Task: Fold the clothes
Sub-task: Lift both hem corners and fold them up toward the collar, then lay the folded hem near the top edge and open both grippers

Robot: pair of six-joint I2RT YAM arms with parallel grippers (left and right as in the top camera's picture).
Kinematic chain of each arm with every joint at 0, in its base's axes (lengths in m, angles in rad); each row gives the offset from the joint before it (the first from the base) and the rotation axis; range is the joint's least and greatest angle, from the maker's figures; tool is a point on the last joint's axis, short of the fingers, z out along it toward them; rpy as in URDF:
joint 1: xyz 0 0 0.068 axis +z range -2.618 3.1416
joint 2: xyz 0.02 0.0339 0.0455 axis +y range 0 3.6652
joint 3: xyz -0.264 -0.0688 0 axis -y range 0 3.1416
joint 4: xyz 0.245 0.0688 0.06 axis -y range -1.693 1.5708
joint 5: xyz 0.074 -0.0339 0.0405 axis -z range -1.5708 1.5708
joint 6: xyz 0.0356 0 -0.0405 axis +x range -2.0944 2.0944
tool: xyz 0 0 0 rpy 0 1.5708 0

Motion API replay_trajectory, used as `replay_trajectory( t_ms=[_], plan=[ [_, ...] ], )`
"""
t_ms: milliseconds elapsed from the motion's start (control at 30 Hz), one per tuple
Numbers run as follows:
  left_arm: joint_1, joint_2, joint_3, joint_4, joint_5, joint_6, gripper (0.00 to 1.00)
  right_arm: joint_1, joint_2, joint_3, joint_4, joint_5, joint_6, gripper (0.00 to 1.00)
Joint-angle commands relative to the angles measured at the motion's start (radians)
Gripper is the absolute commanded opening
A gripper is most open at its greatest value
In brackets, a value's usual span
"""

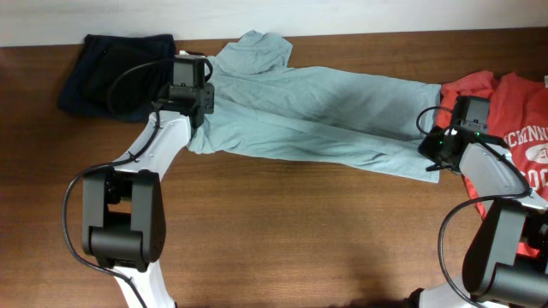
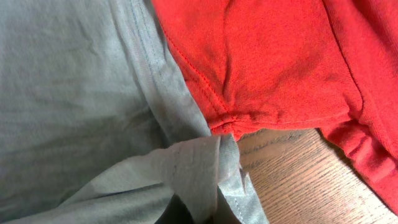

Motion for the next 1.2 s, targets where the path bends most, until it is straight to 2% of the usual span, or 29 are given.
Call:
replay_trajectory(
  t_ms=[0, 200, 233, 267, 300, 333, 367, 400, 433, 533, 600, 700, 733, 767, 800, 833, 867, 900, 967, 1000, 1167],
  plan=[
    [0.005, 0.017, 0.018, 0.008, 0.013, -0.011, 0.00, 0.005, 0.007, 0.015, 0.014, 0.034, -0.002, 0.04],
    [0.005, 0.029, 0.018, 0.041, 0.018, -0.011, 0.04, 0.005, 0.049, 0.015, 0.045, 0.031, -0.003, 0.05],
    [0.004, 0.029, 0.018, 0.045, 0.022, -0.011, 0.11, 0.005, 0.053, 0.015, 0.053, 0.030, -0.003, 0.15],
    [0.004, 0.029, 0.018, 0.050, 0.029, -0.011, 0.22, 0.005, 0.057, 0.015, 0.063, 0.030, -0.003, 0.29],
    [0.004, 0.029, 0.018, 0.054, 0.036, -0.010, 0.34, 0.005, 0.057, 0.015, 0.076, 0.030, -0.003, 0.58],
    [0.004, 0.029, 0.018, 0.056, 0.036, -0.011, 0.41, 0.005, 0.057, 0.015, 0.083, 0.030, -0.003, 0.71],
    [0.004, 0.028, 0.019, 0.061, 0.035, -0.010, 0.55, 0.005, 0.056, 0.019, 0.099, 0.018, -0.008, 0.89],
    [0.004, 0.028, 0.021, 0.063, 0.036, -0.010, 0.59, 0.004, 0.056, 0.024, 0.105, 0.006, -0.012, 0.96],
    [0.005, 0.028, 0.040, 0.055, 0.036, -0.010, 0.66, 0.005, 0.056, 0.039, 0.105, -0.009, -0.031, 0.99],
    [0.005, 0.028, 0.147, -0.055, 0.041, -0.011, 0.70, 0.005, 0.056, 0.122, 0.047, -0.075, -0.114, 0.99],
    [0.005, 0.028, 0.240, -0.166, 0.081, -0.011, 0.73, 0.005, 0.056, 0.192, -0.030, -0.091, -0.155, 0.99],
    [0.005, 0.028, 0.386, -0.373, 0.193, -0.011, 0.73, 0.019, 0.056, 0.327, -0.202, -0.148, -0.274, 1.00],
    [0.005, 0.028, 0.411, -0.414, 0.214, -0.011, 0.65, 0.027, 0.056, 0.360, -0.250, -0.161, -0.303, 0.99],
    [0.005, 0.028, 0.436, -0.467, 0.239, -0.011, 0.47, 0.041, 0.056, 0.398, -0.309, -0.162, -0.321, 0.94],
    [0.005, 0.028, 0.444, -0.490, 0.247, -0.015, 0.37, 0.052, 0.056, 0.419, -0.341, -0.162, -0.322, 0.90],
    [0.005, 0.028, 0.453, -0.558, 0.268, -0.041, 0.21, 0.082, 0.056, 0.455, -0.403, -0.163, -0.321, 0.73],
    [0.005, 0.028, 0.453, -0.595, 0.274, -0.063, 0.11, 0.103, 0.056, 0.464, -0.425, -0.163, -0.321, 0.52],
    [0.005, 0.029, 0.451, -0.662, 0.283, -0.093, 0.02, 0.133, 0.056, 0.464, -0.445, -0.164, -0.321, 0.38],
    [0.005, 0.033, 0.444, -0.716, 0.299, -0.101, 0.01, 0.171, 0.060, 0.459, -0.463, -0.166, -0.321, 0.13],
    [0.005, 0.040, 0.435, -0.751, 0.313, -0.102, 0.01, 0.208, 0.064, 0.448, -0.465, -0.169, -0.321, 0.04],
    [0.006, 0.079, 0.385, -0.814, 0.313, -0.104, 0.01, 0.309, 0.098, 0.418, -0.460, -0.168, -0.321, 0.04]
  ],
)
